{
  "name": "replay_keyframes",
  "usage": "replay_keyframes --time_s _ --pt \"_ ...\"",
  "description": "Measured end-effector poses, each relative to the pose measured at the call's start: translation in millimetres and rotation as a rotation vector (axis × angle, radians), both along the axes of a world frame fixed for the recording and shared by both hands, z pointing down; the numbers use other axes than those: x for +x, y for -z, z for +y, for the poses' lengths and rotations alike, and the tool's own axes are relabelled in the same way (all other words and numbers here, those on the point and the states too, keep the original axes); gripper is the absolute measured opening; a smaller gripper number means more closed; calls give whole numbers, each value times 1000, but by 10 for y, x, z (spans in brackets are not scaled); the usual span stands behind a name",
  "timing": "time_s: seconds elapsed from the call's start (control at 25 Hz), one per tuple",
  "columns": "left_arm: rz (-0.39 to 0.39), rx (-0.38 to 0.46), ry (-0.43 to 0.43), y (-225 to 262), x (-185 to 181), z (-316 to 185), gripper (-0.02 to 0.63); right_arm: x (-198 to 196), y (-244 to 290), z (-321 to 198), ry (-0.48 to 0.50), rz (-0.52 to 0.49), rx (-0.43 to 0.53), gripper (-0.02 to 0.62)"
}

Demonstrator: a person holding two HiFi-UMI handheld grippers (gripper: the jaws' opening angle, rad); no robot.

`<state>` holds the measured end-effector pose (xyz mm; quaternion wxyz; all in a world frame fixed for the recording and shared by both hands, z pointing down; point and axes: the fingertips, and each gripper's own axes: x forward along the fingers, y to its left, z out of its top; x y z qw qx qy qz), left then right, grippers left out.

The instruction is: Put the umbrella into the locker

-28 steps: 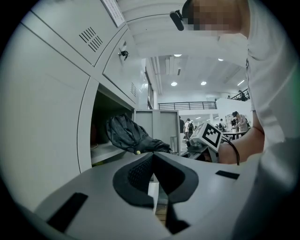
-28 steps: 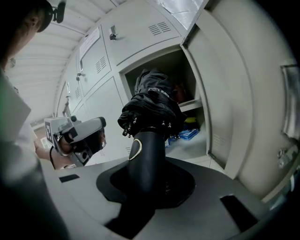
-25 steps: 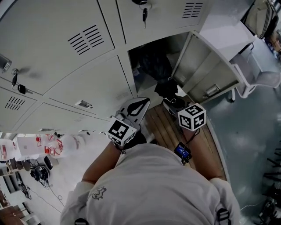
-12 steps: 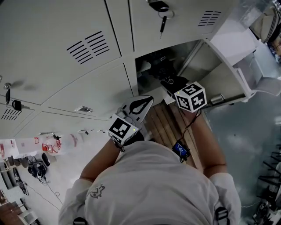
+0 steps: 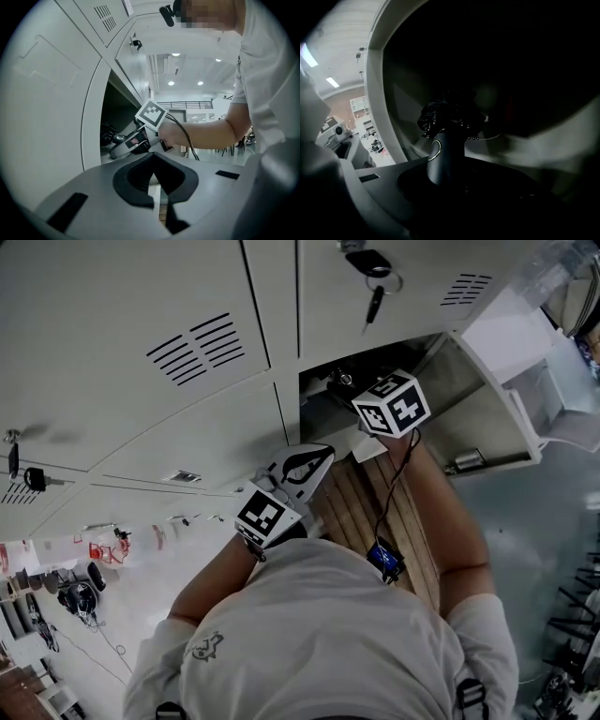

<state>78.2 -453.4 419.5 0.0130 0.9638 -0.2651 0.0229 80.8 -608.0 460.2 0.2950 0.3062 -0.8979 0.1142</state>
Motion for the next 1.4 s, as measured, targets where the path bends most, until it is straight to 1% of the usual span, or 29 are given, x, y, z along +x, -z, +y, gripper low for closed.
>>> replay_keyframes --time_s 0.12,0.24,0.32,0.48,0.68,0.84,1.04,1.24,1.4 --pt "-17 33 -13 -19 -1 -22 11 -83 3 -153 29 38 -4 114" --pt "-16 18 -4 -15 7 -32 11 -35 5 -330 6 73 -2 114" --pt "-24 36 -14 -34 19 -29 11 -21 14 -410 0 90 7 115" --pt "-26 39 -14 -25 40 -24 11 -38 6 -447 -5 100 11 117" --pt "-7 6 8 -17 -37 -73 11 -88 -97 -500 -26 105 4 124" --pt "-10 -6 14 -55 -80 -108 11 -118 -141 -547 -34 117 4 135" --pt "-10 -16 19 -140 -52 -405 11 -101 -305 -861 -35 160 -2 160" --pt "-8 -20 28 -153 -82 -418 11 -88 -315 -863 -39 191 29 173" --pt "-3 -19 37 -141 -110 -390 11 -26 -279 -831 -63 163 46 184"
